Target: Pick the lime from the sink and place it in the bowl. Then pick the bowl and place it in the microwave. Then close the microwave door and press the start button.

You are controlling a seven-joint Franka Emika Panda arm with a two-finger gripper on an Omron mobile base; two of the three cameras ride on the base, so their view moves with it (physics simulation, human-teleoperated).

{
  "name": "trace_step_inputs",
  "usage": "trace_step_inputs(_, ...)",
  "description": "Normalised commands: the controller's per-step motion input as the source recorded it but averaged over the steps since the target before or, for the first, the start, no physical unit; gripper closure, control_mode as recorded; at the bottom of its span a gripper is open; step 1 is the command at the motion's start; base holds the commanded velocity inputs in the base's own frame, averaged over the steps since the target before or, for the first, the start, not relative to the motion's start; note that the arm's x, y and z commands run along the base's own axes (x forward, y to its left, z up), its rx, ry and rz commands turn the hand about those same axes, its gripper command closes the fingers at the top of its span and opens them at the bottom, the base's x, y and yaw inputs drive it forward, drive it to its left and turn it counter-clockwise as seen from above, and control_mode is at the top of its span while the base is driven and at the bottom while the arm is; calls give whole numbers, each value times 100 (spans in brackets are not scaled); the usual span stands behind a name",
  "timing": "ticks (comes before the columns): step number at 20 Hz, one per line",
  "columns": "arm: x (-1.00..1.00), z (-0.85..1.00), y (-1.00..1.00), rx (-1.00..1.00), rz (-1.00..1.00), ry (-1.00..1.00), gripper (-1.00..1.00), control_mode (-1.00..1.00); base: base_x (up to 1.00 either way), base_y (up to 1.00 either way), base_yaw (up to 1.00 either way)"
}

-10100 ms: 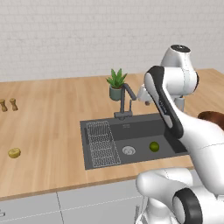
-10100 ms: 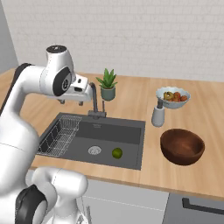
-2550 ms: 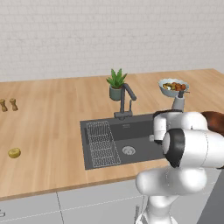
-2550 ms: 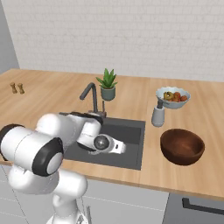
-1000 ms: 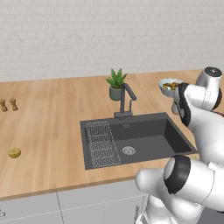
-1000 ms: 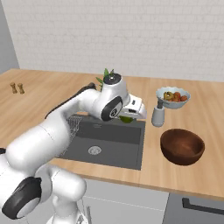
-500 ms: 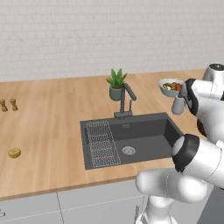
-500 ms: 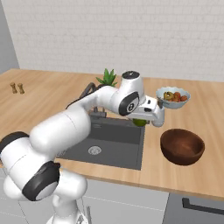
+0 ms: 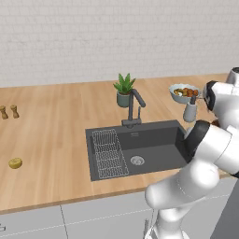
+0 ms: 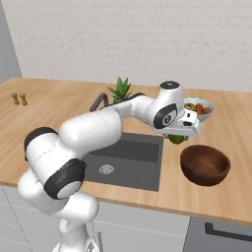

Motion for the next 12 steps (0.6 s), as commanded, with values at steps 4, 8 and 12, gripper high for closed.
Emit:
trace_step_inputs(4,10,-13,-63,1,0,0,100,-100,0,0,0)
trace_step_inputs(8,4,-38,-27,3,0,-6,100,-100,0,0,0)
trace_step_inputs(12,22,-42,-20,0,0,-4,100,-100,0,0,0)
